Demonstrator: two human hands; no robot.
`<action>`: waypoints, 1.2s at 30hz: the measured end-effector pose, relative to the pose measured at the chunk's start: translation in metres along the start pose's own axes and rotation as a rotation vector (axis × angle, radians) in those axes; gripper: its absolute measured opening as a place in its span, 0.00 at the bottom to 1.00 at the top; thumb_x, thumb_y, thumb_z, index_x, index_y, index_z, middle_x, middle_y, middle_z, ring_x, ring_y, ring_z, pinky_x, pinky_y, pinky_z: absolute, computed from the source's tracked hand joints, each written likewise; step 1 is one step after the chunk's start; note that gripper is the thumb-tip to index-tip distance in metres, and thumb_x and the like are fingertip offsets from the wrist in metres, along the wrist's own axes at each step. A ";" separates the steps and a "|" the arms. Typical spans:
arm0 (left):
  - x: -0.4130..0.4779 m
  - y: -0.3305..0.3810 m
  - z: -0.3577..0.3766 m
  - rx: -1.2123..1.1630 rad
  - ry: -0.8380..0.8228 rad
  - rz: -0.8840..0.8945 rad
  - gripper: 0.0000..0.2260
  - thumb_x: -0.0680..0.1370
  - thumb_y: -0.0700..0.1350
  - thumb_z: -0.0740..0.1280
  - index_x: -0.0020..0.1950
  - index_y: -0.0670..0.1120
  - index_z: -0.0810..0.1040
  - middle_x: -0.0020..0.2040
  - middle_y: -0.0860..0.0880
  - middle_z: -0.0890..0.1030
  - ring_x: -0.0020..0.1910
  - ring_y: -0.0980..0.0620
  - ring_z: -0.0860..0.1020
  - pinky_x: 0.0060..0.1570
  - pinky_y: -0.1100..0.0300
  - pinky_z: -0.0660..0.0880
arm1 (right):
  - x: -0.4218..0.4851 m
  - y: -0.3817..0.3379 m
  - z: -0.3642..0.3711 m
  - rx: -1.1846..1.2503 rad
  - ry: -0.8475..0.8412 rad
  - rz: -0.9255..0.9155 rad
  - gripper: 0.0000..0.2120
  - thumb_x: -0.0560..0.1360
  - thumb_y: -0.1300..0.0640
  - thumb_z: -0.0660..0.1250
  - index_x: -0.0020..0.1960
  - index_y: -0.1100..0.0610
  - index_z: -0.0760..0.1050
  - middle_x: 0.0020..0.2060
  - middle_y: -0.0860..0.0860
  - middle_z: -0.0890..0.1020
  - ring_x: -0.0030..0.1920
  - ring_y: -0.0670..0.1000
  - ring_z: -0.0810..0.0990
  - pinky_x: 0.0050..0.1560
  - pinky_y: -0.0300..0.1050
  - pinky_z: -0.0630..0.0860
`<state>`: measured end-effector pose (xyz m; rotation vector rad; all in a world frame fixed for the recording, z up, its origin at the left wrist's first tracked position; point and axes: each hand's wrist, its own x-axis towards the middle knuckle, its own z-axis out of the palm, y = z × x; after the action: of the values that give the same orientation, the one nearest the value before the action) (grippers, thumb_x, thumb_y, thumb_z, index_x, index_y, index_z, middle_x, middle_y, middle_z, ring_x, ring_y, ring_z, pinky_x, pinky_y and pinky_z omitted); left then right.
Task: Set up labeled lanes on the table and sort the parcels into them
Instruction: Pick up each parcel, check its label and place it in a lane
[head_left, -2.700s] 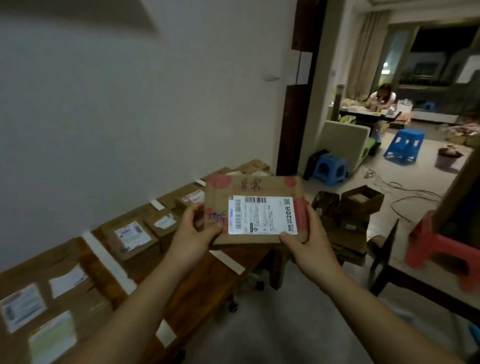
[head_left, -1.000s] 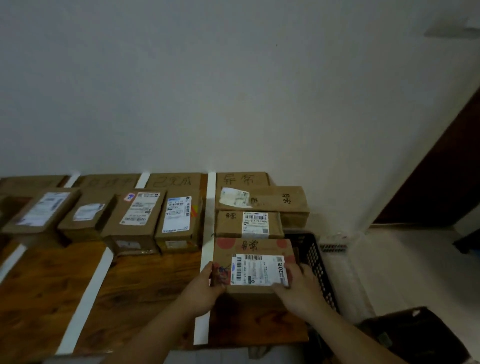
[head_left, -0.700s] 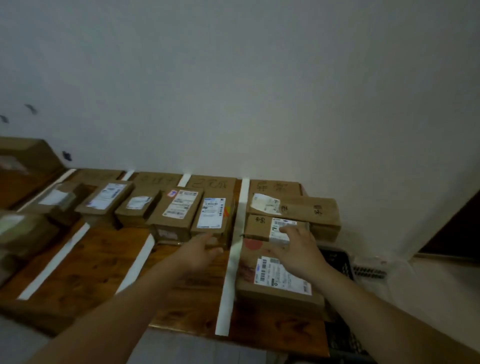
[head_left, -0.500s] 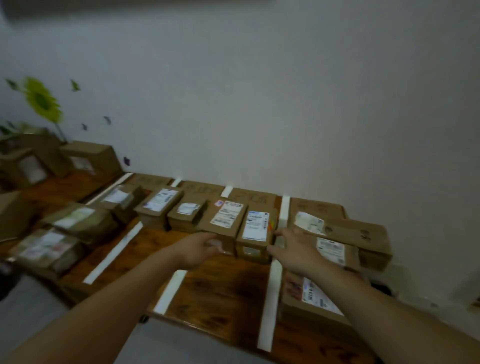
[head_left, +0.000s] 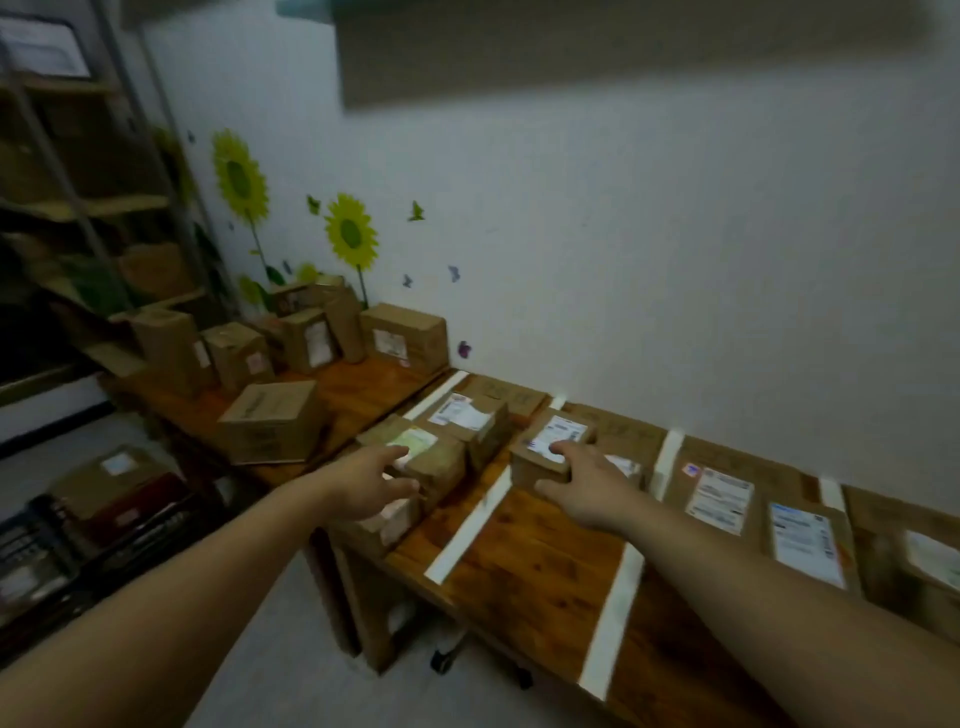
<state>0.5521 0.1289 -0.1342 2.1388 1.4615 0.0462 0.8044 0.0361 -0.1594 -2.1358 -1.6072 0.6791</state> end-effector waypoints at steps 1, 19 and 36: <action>0.005 -0.018 -0.012 -0.018 0.011 -0.005 0.28 0.78 0.54 0.64 0.76 0.52 0.59 0.75 0.49 0.62 0.71 0.48 0.66 0.64 0.59 0.67 | 0.012 -0.016 0.007 0.003 0.000 -0.024 0.31 0.76 0.42 0.63 0.75 0.48 0.58 0.73 0.54 0.62 0.66 0.57 0.70 0.61 0.48 0.71; 0.189 -0.236 -0.199 -0.017 0.135 -0.262 0.30 0.77 0.54 0.65 0.77 0.52 0.57 0.75 0.48 0.61 0.72 0.47 0.63 0.70 0.50 0.64 | 0.325 -0.239 0.108 0.062 -0.143 -0.249 0.32 0.77 0.42 0.63 0.76 0.48 0.56 0.74 0.52 0.59 0.67 0.55 0.69 0.59 0.45 0.72; 0.392 -0.426 -0.349 -0.100 0.039 -0.111 0.30 0.79 0.50 0.64 0.77 0.50 0.55 0.75 0.46 0.63 0.71 0.47 0.66 0.65 0.56 0.66 | 0.549 -0.420 0.212 0.089 -0.066 -0.069 0.32 0.77 0.42 0.64 0.76 0.49 0.57 0.73 0.54 0.63 0.70 0.57 0.66 0.67 0.50 0.68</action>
<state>0.2370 0.7270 -0.1340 1.9842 1.5648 0.1181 0.4786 0.6818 -0.1754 -2.0049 -1.6447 0.7917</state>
